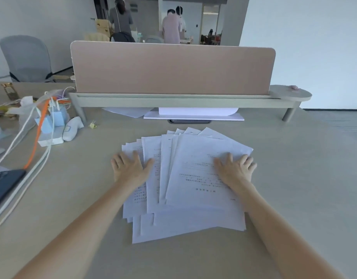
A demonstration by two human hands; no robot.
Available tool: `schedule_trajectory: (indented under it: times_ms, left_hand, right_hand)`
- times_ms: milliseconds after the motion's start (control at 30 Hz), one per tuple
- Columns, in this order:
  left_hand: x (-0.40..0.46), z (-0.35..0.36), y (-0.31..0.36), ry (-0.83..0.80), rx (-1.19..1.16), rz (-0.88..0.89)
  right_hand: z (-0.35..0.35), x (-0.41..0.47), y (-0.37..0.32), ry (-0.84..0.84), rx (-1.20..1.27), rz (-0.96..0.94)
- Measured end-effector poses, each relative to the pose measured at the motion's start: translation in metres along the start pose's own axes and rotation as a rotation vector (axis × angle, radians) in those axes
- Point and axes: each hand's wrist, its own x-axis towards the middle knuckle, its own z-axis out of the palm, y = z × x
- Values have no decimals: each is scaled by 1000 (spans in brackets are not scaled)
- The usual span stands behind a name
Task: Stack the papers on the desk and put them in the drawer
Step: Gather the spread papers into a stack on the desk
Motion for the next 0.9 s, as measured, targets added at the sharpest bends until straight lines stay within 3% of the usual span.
schedule_trajectory:
  times_ms: [233, 433, 600, 800, 900]
  left_hand:
    - [30, 17, 13, -36, -200, 83]
    - [24, 3, 14, -69, -227, 44]
    - [11, -3, 15, -123, -270, 42]
    - [6, -3, 29, -99, -399, 84]
    - [11, -4, 20, -64, -430, 97]
  right_hand:
    - [8, 13, -32, -33, 80, -173]
    - [-8, 0, -25, -47, 301, -126]
    - [-5, -23, -23, -47, 175, -172]
    - [-6, -33, -51, -54, 222, -268]
    - [-10, -25, -48, -31, 252, -209]
